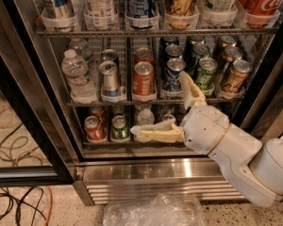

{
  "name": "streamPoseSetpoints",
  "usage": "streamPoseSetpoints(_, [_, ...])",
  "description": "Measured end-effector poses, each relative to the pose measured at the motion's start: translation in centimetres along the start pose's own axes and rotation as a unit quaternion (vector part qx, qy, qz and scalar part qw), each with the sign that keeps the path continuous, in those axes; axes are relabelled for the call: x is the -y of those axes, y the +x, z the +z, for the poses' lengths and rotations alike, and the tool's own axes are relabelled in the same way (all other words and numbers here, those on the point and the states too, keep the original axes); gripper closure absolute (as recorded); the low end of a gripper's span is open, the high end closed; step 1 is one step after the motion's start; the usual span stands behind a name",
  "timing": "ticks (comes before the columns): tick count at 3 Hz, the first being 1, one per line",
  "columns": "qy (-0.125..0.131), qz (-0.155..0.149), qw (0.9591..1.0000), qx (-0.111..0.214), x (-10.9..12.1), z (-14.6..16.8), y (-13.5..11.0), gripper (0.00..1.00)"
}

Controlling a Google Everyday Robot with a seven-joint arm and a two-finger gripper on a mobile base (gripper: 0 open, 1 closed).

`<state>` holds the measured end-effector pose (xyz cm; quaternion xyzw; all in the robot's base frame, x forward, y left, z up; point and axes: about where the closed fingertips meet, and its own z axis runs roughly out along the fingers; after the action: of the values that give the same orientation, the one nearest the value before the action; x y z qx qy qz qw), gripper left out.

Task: Pick blue plastic bottle from top shelf of fridge

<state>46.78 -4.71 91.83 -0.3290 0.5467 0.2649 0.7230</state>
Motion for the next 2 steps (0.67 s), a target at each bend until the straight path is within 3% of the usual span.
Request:
streamPoseSetpoints(1, [0.001,0.003,1.0000,0.005,-0.2,0.2,0.0,0.00])
streamPoseSetpoints(2, [0.012,0.005,0.9995,0.027,-1.8,1.0,0.2,0.00])
